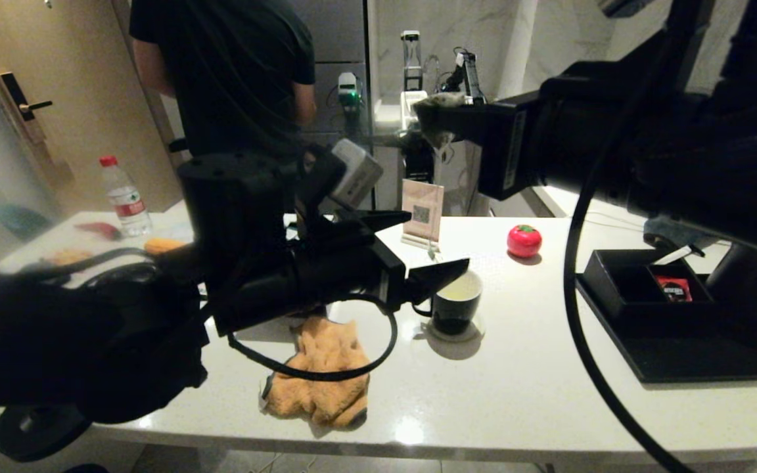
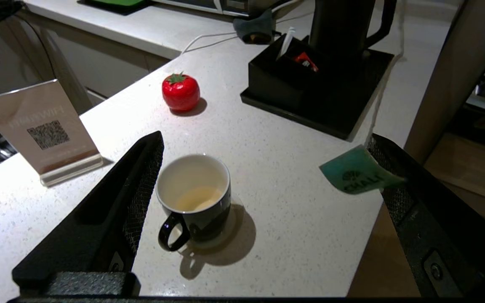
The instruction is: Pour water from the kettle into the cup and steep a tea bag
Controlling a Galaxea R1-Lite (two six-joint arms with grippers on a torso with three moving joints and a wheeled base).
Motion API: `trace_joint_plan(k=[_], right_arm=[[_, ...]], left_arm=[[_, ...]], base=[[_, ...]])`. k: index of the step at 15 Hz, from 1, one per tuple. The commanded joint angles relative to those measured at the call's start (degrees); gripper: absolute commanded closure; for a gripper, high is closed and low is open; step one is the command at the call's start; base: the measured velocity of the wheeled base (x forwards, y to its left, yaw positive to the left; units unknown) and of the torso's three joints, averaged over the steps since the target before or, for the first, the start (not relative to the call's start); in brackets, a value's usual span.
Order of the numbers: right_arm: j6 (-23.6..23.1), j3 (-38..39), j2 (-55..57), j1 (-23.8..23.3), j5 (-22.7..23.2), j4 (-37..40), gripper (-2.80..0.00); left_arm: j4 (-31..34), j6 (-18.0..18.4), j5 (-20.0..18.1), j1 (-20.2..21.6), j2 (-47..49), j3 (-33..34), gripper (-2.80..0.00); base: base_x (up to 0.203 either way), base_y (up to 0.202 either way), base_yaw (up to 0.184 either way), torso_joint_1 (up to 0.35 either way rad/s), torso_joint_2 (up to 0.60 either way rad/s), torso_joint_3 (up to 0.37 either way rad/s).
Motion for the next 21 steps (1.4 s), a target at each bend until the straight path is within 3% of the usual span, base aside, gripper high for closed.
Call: trace_joint_plan(k=[1,8,21], right_arm=[[0.0,0.1,-0.3,0.3,-0.1,0.0,0.00],[-0.1,0.1,0.0,1.7,-0.2,0.0,0.00],[-0.1,0.8,-0.5,1.7,-0.9,0.5,0.00]], left_arm=[[-0.9,0.0,-0.1,-0.1,0.5,-0.1,-2.80],[-5.7,0.1,-0.1,-0.9,1.9,0.3,-2.80],[-7.3,0.1,-0.2,-1.7,3.0,1.1,-2.80]], base=[[0.000,0.000,0.000,0.000,0.00,0.000],[0.000,0.000,0.000,0.000,0.00,0.000],[0.000,0.000,0.000,0.000,0.00,0.000]])
